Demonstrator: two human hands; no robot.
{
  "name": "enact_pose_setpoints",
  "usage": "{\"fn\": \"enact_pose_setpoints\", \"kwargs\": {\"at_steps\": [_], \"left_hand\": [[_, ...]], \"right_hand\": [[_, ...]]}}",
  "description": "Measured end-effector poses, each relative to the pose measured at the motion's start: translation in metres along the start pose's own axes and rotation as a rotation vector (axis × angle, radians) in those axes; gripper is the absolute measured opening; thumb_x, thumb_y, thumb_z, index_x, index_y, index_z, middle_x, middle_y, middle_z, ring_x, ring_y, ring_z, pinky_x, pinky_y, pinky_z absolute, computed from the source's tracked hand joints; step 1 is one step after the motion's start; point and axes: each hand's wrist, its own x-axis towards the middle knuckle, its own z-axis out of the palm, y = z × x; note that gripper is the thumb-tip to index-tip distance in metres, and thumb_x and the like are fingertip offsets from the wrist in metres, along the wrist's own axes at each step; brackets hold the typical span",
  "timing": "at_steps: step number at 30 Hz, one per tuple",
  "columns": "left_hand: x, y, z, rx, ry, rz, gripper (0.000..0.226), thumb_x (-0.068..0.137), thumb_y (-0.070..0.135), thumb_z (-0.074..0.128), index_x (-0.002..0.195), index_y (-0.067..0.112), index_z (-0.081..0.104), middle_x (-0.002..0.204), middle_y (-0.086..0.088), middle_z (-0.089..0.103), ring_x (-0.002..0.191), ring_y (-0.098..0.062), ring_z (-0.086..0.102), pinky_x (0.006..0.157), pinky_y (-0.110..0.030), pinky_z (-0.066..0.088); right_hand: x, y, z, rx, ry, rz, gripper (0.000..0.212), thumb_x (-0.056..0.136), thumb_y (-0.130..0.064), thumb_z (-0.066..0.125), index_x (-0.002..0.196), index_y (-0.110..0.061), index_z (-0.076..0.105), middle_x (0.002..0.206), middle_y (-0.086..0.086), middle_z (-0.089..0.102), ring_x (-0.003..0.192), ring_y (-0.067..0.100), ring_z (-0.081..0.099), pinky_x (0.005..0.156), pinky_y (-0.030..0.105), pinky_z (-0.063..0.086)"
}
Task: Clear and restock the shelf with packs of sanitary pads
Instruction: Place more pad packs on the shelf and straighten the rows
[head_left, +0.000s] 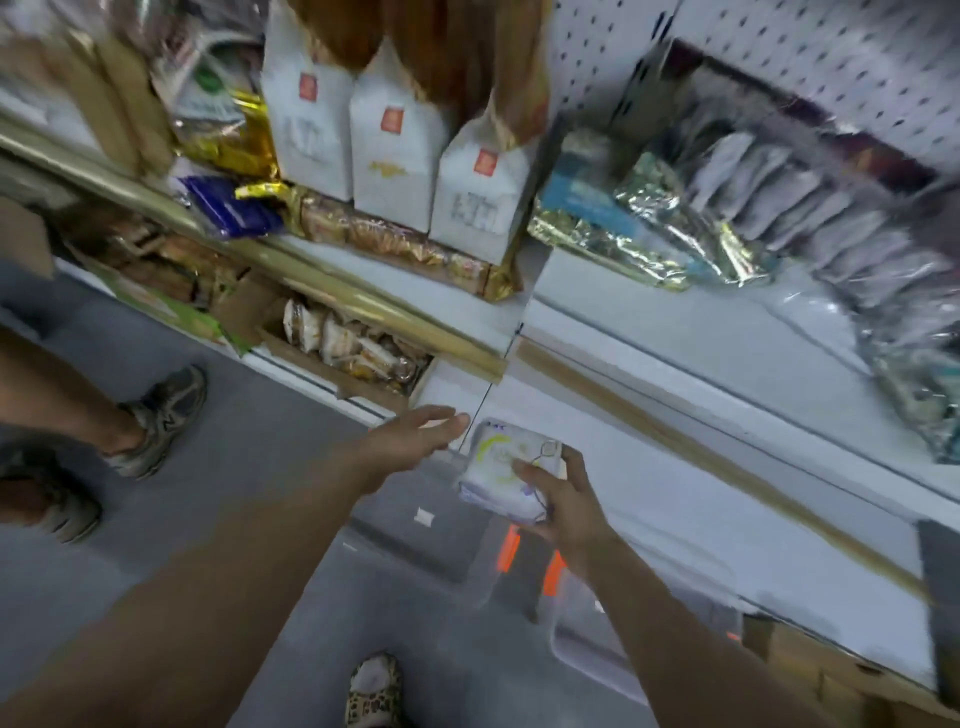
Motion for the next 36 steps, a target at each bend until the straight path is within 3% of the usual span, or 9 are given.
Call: {"fn": "enact_pose_setpoints", "kwargs": {"at_steps": [3, 6, 12, 17, 22, 26, 28, 31, 36], "left_hand": [[-0.036, 0.075, 0.016, 0.067, -0.104, 0.118, 0.076, 0.071, 0.076, 0.069, 0.138, 0.047, 0.049, 0.143, 0.005, 0.050, 0.128, -0.018, 0.051, 0.102, -0.037, 0.041], [-0.072, 0.139, 0.050, 0.124, -0.178, 0.223, 0.072, 0.069, 0.070, 0.077, 0.133, 0.048, 0.054, 0.145, 0.009, 0.051, 0.129, -0.013, 0.051, 0.103, -0.036, 0.039], [-0.151, 0.235, 0.164, 0.209, -0.126, 0.420, 0.045, 0.076, 0.037, 0.085, 0.116, 0.033, 0.065, 0.104, 0.002, 0.077, 0.108, -0.016, 0.067, 0.107, -0.040, 0.043], [-0.220, 0.309, 0.265, 0.210, -0.143, 0.605, 0.045, 0.070, 0.030, 0.090, 0.106, 0.027, 0.064, 0.106, -0.008, 0.073, 0.092, -0.018, 0.064, 0.081, -0.033, 0.046], [-0.281, 0.383, 0.359, 0.243, -0.168, 0.778, 0.057, 0.059, 0.037, 0.093, 0.105, 0.023, 0.061, 0.100, -0.009, 0.068, 0.082, -0.018, 0.063, 0.072, -0.032, 0.052], [-0.304, 0.434, 0.420, 0.288, -0.188, 0.870, 0.074, 0.033, 0.067, 0.092, 0.093, 0.034, 0.062, 0.100, -0.010, 0.070, 0.080, -0.021, 0.063, 0.076, -0.037, 0.046], [-0.315, 0.457, 0.448, 0.346, -0.216, 0.913, 0.075, 0.039, 0.065, 0.092, 0.097, 0.029, 0.060, 0.105, -0.011, 0.069, 0.088, -0.021, 0.065, 0.080, -0.035, 0.046], [-0.324, 0.489, 0.487, 0.411, -0.254, 0.960, 0.066, 0.049, 0.057, 0.088, 0.097, 0.021, 0.058, 0.108, -0.002, 0.066, 0.096, -0.021, 0.063, 0.082, -0.030, 0.046], [-0.315, 0.538, 0.544, 0.503, -0.309, 1.030, 0.052, 0.066, 0.051, 0.085, 0.098, 0.023, 0.054, 0.102, -0.003, 0.063, 0.085, -0.017, 0.054, 0.067, -0.029, 0.037]], "right_hand": [[-0.054, -0.055, -0.031, -0.074, -0.068, -0.147, 0.043, 0.082, -0.012, 0.080, 0.115, -0.019, 0.053, 0.099, 0.003, 0.075, 0.084, 0.018, 0.072, 0.076, 0.040, 0.055], [-0.108, -0.100, -0.071, -0.124, -0.089, -0.270, 0.044, 0.081, -0.020, 0.082, 0.115, -0.020, 0.054, 0.098, 0.000, 0.072, 0.089, 0.020, 0.069, 0.086, 0.048, 0.056], [-0.216, -0.157, -0.179, -0.173, -0.068, -0.481, 0.043, 0.085, -0.021, 0.080, 0.115, -0.017, 0.049, 0.095, 0.002, 0.066, 0.080, 0.018, 0.068, 0.070, 0.035, 0.057], [-0.313, -0.203, -0.285, -0.278, 0.007, -0.671, 0.054, 0.064, -0.036, 0.092, 0.100, -0.022, 0.053, 0.098, 0.012, 0.064, 0.092, 0.031, 0.071, 0.091, 0.054, 0.057], [-0.403, -0.251, -0.381, -0.362, 0.163, -0.819, 0.042, 0.077, -0.022, 0.088, 0.102, -0.015, 0.056, 0.090, 0.001, 0.067, 0.079, 0.011, 0.066, 0.065, 0.023, 0.053], [-0.459, -0.281, -0.447, -0.447, 0.248, -0.874, 0.043, 0.079, -0.026, 0.086, 0.109, -0.012, 0.057, 0.076, -0.007, 0.061, 0.051, -0.002, 0.054, 0.049, 0.015, 0.042], [-0.477, -0.294, -0.476, -0.468, 0.290, -0.881, 0.047, 0.076, -0.030, 0.088, 0.109, -0.014, 0.059, 0.088, 0.000, 0.064, 0.058, 0.003, 0.059, 0.054, 0.020, 0.048], [-0.494, -0.311, -0.517, -0.510, 0.356, -0.908, 0.054, 0.066, -0.040, 0.094, 0.104, -0.017, 0.062, 0.108, 0.010, 0.069, 0.092, 0.019, 0.069, 0.085, 0.043, 0.057], [-0.508, -0.338, -0.576, -0.553, 0.460, -0.917, 0.057, 0.061, -0.044, 0.094, 0.103, -0.020, 0.063, 0.112, 0.014, 0.068, 0.088, 0.016, 0.067, 0.079, 0.033, 0.056]]}}
